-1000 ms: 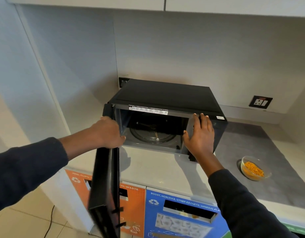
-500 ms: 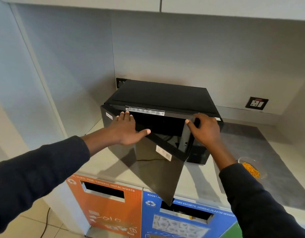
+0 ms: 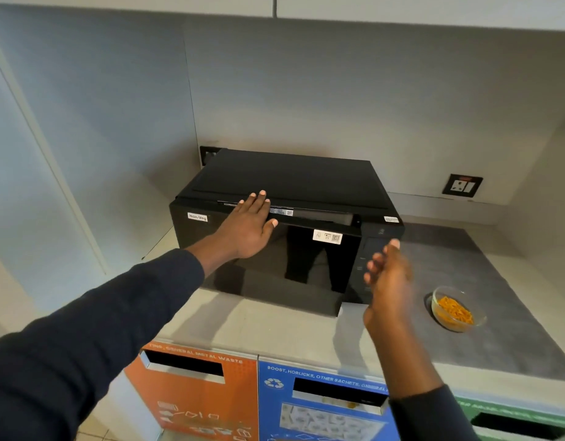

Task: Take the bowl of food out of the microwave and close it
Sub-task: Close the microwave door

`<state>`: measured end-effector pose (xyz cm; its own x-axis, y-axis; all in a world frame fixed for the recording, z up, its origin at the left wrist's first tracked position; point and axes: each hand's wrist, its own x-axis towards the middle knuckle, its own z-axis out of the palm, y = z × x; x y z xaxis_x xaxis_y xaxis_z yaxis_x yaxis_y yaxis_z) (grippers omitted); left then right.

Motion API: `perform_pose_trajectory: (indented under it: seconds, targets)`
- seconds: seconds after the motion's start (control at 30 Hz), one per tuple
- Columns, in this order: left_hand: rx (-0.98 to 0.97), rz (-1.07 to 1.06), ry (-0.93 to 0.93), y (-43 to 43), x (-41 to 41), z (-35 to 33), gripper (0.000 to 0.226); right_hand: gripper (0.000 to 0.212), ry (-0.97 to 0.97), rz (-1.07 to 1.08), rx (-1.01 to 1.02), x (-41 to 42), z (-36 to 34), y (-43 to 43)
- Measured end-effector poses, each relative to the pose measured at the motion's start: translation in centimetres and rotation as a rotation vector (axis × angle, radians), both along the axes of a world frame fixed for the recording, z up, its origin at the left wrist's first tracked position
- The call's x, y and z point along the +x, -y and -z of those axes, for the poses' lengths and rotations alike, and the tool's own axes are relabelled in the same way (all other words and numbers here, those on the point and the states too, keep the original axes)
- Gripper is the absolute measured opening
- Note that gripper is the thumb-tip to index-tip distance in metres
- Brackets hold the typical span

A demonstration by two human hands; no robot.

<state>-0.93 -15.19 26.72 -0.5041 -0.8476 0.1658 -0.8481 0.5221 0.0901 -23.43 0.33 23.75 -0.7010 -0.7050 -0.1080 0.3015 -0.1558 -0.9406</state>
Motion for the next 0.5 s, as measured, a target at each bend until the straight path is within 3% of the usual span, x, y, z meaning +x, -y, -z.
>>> perform_pose_trajectory:
  seconds: [0.13,0.27,0.5]
  targets:
    - [-0.060,-0.011,0.009,1.0,-0.5,0.5,0.066,0.055,0.474,-0.162,0.209,1.2,4.9,1.3]
    - [-0.103,-0.004,-0.006,1.4,-0.5,1.1,0.067,0.097,0.922,-0.276,0.142,1.7,8.0,4.4]
    - [-0.156,-0.015,-0.019,1.7,-0.8,1.4,0.064,0.081,1.016,-0.132,0.028,2.5,9.9,7.9]
